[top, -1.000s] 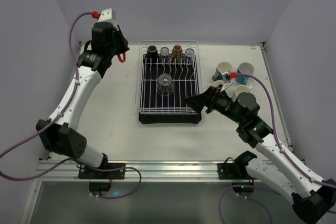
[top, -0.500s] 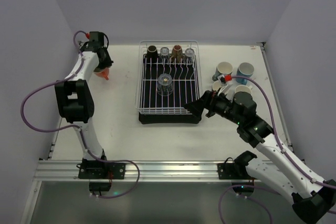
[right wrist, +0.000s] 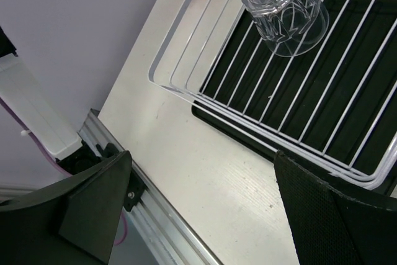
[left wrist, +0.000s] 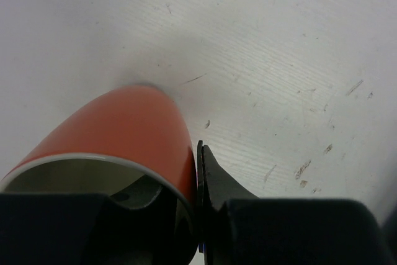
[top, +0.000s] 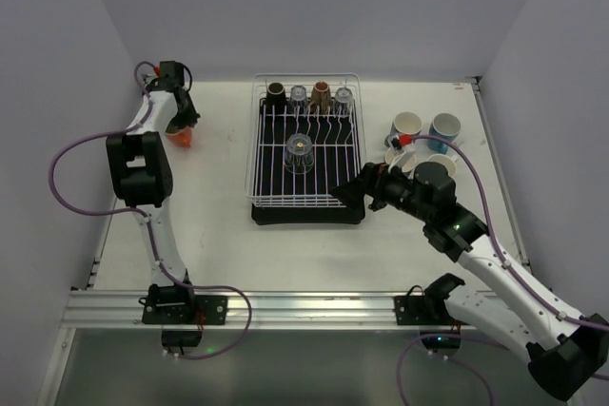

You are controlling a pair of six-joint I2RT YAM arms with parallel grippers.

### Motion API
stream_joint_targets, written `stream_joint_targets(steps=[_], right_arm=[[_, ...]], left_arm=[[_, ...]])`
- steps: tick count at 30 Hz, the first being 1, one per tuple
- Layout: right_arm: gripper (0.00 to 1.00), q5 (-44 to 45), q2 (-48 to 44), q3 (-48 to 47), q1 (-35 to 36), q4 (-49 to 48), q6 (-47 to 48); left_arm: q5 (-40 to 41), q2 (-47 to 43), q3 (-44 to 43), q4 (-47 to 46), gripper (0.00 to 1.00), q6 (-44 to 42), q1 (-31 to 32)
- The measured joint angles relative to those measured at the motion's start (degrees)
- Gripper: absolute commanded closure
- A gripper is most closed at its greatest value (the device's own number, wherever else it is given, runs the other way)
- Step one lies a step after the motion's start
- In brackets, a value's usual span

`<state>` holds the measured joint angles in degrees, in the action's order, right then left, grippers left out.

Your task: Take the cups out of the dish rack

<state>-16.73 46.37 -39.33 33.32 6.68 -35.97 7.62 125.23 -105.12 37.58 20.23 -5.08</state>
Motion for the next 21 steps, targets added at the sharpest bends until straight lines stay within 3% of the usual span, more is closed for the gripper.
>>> stream_joint_targets(steps=[6, 9, 13, 18, 21], right_arm=[[0.01, 2.1, 2.4, -2.1, 0.0, 1.6, 0.6], [0.01, 2.8, 3.2, -3.6, 0.0, 2.2, 1.1], [0.01, 4.2, 5.3, -6.5, 0.0, 3.2, 2.1], [0.06, 6.3, 9.7, -10.7, 0.0, 4.8, 4.5], [0.21, 8.3, 12.6, -13.7, 0.0, 6.7, 6.3]], left_arm=[[0.3, 0.2, -0.1, -0.5, 0.61, -1.7, -0.1], [0.7, 0.2, -0.1, -0.9, 0.26, -2.4, -0.2], [0.5, -0.7, -0.1, -1.1, 0.04, -2.0, -0.2], [-0.5, -6.7, 0.1, -1.6, 0.0, -1.0, -0.2], [-2.7, -14.0, 2.4, -4.4, 0.0, 0.6, -0.2]])
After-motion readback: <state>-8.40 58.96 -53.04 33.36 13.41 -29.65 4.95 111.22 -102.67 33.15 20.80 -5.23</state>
